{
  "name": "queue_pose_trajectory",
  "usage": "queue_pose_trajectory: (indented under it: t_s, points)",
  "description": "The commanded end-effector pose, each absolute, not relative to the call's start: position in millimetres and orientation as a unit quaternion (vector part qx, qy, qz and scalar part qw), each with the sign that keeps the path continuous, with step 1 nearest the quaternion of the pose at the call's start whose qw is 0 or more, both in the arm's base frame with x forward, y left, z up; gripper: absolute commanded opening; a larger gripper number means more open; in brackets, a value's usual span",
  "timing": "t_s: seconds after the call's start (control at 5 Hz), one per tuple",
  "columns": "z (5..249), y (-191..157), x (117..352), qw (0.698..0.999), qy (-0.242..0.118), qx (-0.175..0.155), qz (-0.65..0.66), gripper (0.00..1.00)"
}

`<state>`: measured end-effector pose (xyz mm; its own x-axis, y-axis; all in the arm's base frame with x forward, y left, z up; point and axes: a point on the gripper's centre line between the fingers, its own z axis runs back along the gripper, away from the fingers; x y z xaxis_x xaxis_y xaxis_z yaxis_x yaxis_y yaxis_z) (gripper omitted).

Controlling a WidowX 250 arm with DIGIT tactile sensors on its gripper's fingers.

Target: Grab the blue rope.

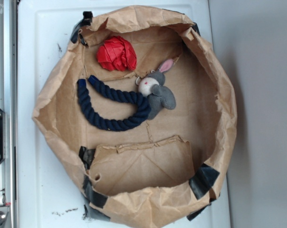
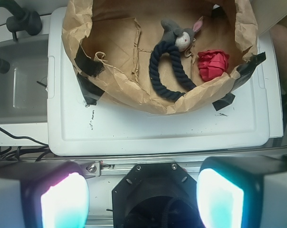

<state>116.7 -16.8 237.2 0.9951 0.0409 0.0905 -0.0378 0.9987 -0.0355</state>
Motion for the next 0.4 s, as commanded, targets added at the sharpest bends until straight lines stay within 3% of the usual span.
queue_pose_trajectory:
  t_s: [0.0, 0.2]
  points:
    - [237, -17, 117, 0.999, -0.046, -0.017, 0.020, 1.00]
    - [233, -9, 167, 0.995, -0.078, -0.055, 0.023, 1.00]
